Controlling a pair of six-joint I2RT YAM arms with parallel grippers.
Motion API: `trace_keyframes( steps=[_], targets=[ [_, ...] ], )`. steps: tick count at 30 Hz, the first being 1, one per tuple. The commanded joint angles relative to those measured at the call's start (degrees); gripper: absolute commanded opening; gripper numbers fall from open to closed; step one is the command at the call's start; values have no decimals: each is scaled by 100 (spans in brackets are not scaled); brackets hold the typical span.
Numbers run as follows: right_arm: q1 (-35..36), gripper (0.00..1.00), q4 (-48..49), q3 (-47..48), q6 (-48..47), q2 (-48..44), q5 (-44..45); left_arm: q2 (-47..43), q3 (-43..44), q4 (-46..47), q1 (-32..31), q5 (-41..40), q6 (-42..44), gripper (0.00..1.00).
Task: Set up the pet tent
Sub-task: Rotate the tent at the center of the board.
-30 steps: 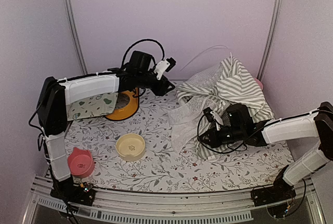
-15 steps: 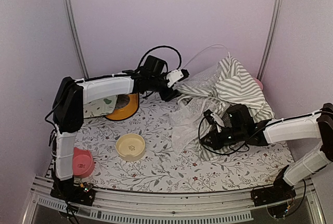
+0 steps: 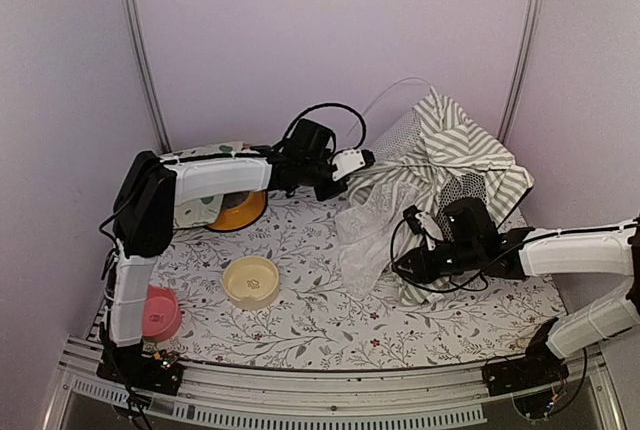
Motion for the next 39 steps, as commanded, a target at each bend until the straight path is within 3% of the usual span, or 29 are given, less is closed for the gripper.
trace_keyframes(
  steps=[1,8,14,30,39],
  targets=[
    [-41,42,-310,50,276,-637,611,-248,26,352,43,-288,-633,0],
    [-16,73,-1040,345,541,-1870,1503,-97,637,-24,13,-529,-1030,0],
    [-17,88,-1364,820,576,-2778,2077,2,1148,-231,-20,-662,-1255,0],
    [-16,97,-1747,1970,412,-3522,2823,39,1596,-335,-43,-426,-1663,0],
    [-14,99,-2222,3267,487,-3001,2525,189,2088,-399,-156,-402,-2060,0]
  ],
)
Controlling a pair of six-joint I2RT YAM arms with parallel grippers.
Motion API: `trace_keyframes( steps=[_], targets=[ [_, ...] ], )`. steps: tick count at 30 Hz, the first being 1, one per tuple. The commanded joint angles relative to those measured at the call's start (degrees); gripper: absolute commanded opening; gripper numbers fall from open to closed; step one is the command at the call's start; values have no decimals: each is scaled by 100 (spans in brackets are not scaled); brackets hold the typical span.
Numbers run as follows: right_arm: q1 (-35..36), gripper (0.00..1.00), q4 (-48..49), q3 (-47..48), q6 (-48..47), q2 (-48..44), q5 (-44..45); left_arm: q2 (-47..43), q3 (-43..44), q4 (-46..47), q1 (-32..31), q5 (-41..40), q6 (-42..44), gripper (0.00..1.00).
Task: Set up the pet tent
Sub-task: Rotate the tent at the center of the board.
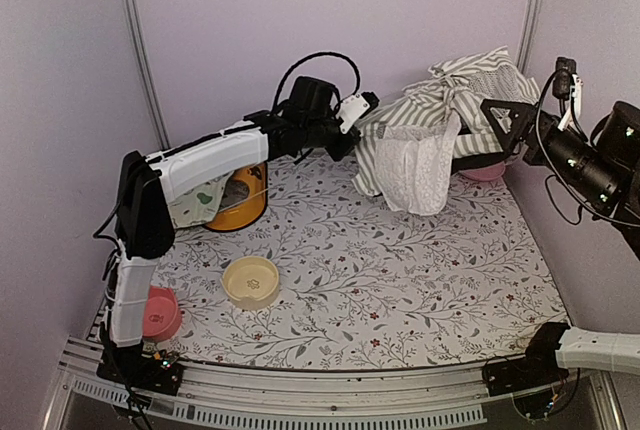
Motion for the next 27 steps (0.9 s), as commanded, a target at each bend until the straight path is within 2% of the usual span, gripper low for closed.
trace_keyframes(
  steps=[1,8,19,27],
  targets=[
    [-9,99,-367,300,90,213,-53,144,408,217,-55,-132,-567,0],
    [-8,100,-709,748,22,-205,823,176,724,255,-61,-460,-585,0],
    [-13,100,-1131,1479,-310,-378,804,307,704,220,-102,-451,-532,0],
    [-8,99,-930,1234,84,-65,-173,382,704,239,-131,-419,-564,0]
  ],
)
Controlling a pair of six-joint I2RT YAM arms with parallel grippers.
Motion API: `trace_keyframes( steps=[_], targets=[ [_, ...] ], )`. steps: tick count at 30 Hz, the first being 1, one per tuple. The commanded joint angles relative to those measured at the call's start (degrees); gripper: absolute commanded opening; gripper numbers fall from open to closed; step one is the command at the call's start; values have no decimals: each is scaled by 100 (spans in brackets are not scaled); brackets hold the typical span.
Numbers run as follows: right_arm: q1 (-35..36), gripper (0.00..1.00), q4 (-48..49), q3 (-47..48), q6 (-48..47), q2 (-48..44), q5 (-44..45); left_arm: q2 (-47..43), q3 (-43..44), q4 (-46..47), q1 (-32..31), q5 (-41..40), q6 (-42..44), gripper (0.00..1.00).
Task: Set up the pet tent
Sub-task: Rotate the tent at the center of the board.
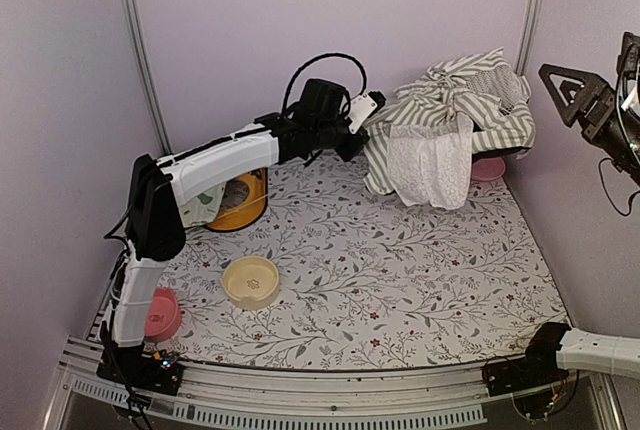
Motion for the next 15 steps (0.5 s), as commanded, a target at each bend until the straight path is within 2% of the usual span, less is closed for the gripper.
trace_keyframes(
  steps=[1,6,15],
  targets=[
    [-8,99,81,-237,279,317,-592,50,186,232,1,-109,-252,0],
    [-7,97,621,-666,716,696,-850,113,159,255,-40,-50,-292,0],
    [-75,97,1868,-1457,2039,1637,-135,160,-365,609,-210,48,-438,0]
  ],
)
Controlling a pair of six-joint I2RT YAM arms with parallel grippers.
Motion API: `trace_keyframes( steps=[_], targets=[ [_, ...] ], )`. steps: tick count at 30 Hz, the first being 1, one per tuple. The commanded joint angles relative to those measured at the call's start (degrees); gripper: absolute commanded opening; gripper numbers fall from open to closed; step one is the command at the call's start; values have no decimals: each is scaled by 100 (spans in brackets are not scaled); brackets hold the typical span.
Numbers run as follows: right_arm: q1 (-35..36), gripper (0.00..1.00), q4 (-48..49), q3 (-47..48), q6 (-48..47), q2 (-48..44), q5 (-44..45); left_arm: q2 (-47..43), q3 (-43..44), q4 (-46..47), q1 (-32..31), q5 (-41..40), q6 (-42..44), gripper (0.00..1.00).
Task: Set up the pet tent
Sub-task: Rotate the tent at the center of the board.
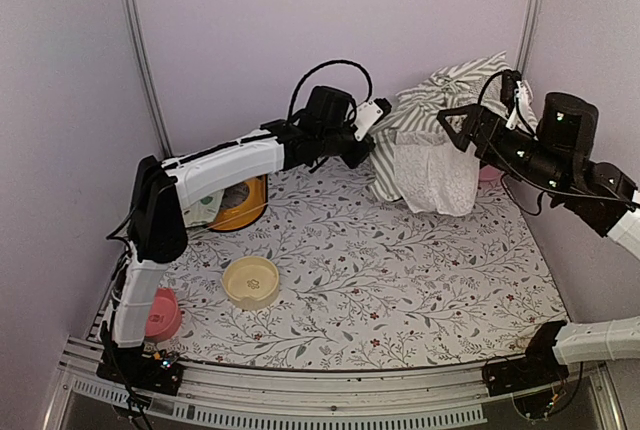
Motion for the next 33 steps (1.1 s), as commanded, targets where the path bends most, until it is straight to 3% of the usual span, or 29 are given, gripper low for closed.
trace_keyframes(
  steps=[1,10,14,24,28,33],
  targets=[
    [-112,97,999,-196,929,468,386,96,-314,539,-96,31,-363,0],
    [-1141,98,873,732,2646,2511,-176,168,-817,1109,-304,111,-522,0],
    [-1913,97,1228,726,3135,2760,-693,314,-837,1201,-381,114,-517,0],
    [-3163,99,936,744,3883,2536,-1429,678,-825,1358,-483,33,-561,0],
    [-3219,97,901,908,3904,2517,-1438,783,-803,1407,-533,34,-541,0],
    [-3217,96,121,1729,2424,2844,-1002,817,-841,1409,-558,13,-557,0]
  ],
)
